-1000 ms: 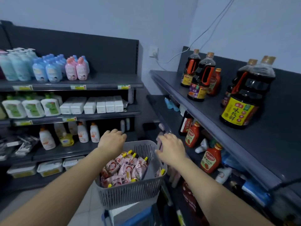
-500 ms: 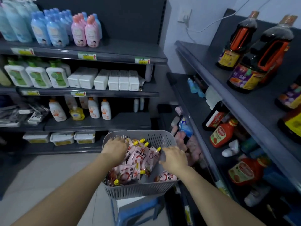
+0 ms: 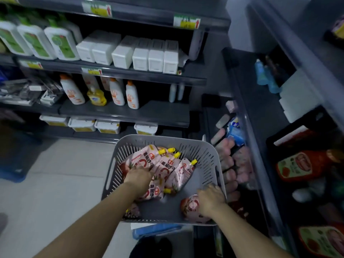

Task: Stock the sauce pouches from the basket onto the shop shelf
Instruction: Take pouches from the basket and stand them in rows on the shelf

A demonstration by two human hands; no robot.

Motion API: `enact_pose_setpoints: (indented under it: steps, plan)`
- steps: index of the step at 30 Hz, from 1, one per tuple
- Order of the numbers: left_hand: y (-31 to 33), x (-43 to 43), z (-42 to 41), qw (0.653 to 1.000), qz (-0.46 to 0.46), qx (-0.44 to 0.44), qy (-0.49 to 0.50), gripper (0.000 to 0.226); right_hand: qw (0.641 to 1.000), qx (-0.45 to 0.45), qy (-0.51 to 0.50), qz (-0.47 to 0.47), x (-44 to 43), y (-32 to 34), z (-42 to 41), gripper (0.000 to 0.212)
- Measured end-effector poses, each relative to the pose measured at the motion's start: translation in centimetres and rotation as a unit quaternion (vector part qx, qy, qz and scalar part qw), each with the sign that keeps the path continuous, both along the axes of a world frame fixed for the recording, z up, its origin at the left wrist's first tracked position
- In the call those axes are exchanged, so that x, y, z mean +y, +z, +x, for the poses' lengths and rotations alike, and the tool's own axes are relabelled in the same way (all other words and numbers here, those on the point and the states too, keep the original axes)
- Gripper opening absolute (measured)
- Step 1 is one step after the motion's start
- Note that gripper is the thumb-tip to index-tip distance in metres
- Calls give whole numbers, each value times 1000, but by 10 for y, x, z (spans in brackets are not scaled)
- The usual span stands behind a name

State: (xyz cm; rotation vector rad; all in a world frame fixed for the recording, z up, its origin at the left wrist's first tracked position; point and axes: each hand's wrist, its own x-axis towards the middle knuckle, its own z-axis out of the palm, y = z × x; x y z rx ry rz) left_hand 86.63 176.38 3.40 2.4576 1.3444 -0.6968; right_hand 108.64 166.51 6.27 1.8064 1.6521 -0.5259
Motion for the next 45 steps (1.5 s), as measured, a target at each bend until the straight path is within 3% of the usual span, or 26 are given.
enact_pose_setpoints:
  steps: [8,12,15,19,23,26,29,32,36,45]
  plan:
    - [-47,3,17,997,-72,-9,-3,43,997,-56,25,-52,12,-31,-2,43]
    - [-57,4,25,996,-81,19,-33,48,998,25,-46,-35,28,-29,-12,38]
    - [-58,2,26,994,-104,12,-15,46,991,93,-101,3,32,-26,-17,46]
    - [-55,14,12,984,-125,-76,100,30,970,150,-189,33,33,-26,-17,38]
    - [-55,27,-5,963,-142,-159,163,35,970,199,-131,46,38,-23,-23,24]
    - [-57,28,-10,959,-148,-180,160,37,952,263,-128,94,42,-27,-28,20]
    - [-59,29,-14,958,-156,-175,166,40,919,271,-247,145,46,-34,-25,39]
    - [-61,29,-16,954,-165,-176,178,40,863,302,-385,121,49,-39,-23,49]
    - [-62,28,-18,951,-159,-191,183,32,809,344,-468,88,42,-50,-31,45]
    - [-44,22,-15,957,-137,-209,146,19,829,285,-435,206,22,-57,-36,8]
